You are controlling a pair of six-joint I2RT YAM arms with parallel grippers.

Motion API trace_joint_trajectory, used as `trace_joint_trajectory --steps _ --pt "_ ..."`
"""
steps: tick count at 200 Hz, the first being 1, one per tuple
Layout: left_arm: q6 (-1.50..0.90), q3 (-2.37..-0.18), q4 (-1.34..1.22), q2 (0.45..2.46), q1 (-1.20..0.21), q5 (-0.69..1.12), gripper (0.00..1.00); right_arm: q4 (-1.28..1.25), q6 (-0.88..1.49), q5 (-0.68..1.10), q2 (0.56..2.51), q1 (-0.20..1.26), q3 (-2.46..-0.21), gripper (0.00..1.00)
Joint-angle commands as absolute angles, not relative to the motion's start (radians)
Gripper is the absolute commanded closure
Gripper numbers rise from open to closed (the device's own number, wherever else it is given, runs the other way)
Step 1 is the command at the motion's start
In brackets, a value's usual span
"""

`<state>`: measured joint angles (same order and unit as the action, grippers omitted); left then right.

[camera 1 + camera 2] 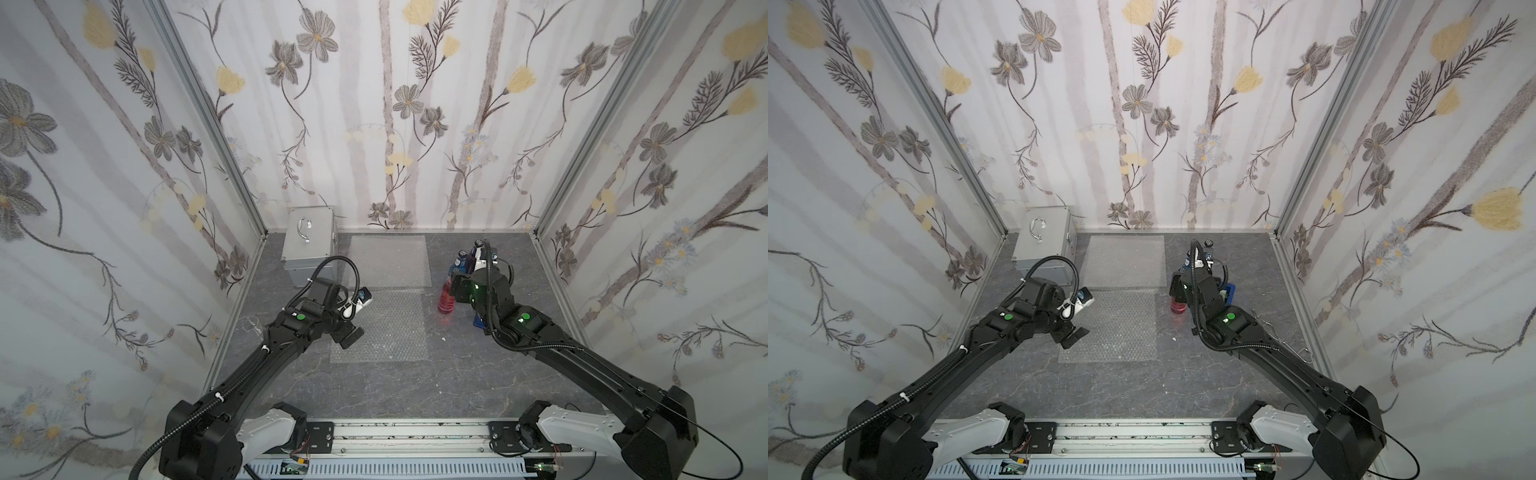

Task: Wrap wine bottles in bubble wrap
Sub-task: Move the bubble wrap to the center of the board, then pick up the wine bottle from the center of the board.

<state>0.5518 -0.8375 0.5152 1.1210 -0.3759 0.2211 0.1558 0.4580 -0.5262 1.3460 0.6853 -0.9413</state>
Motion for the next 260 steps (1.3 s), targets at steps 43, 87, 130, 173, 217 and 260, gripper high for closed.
trace_joint_trajectory --steps 43,87,130,173,217,260 --pt "0.19 -0.811 0.428 1.067 -0.189 0.371 0.0 0.067 0.481 -0.467 1.493 0.627 -0.966 0.17" --pt "0.153 -0.792 0.398 1.074 -0.173 0.415 0.0 0.018 0.443 -0.45 1.573 0.615 -0.99 0.17" --pt "0.14 -0.783 0.386 1.08 -0.163 0.406 0.0 -0.009 0.432 -0.449 1.633 0.603 -1.006 0.27" --pt "0.112 -0.779 0.381 1.085 -0.156 0.409 0.0 -0.023 0.425 -0.445 1.652 0.603 -0.999 0.49" --pt "0.093 -0.779 0.377 1.09 -0.153 0.399 0.0 0.0 0.402 -0.465 1.636 0.603 -1.0 0.81" --pt "0.056 -0.808 0.379 1.113 -0.147 0.367 0.0 0.197 0.387 -0.504 1.526 0.643 -1.088 1.0"
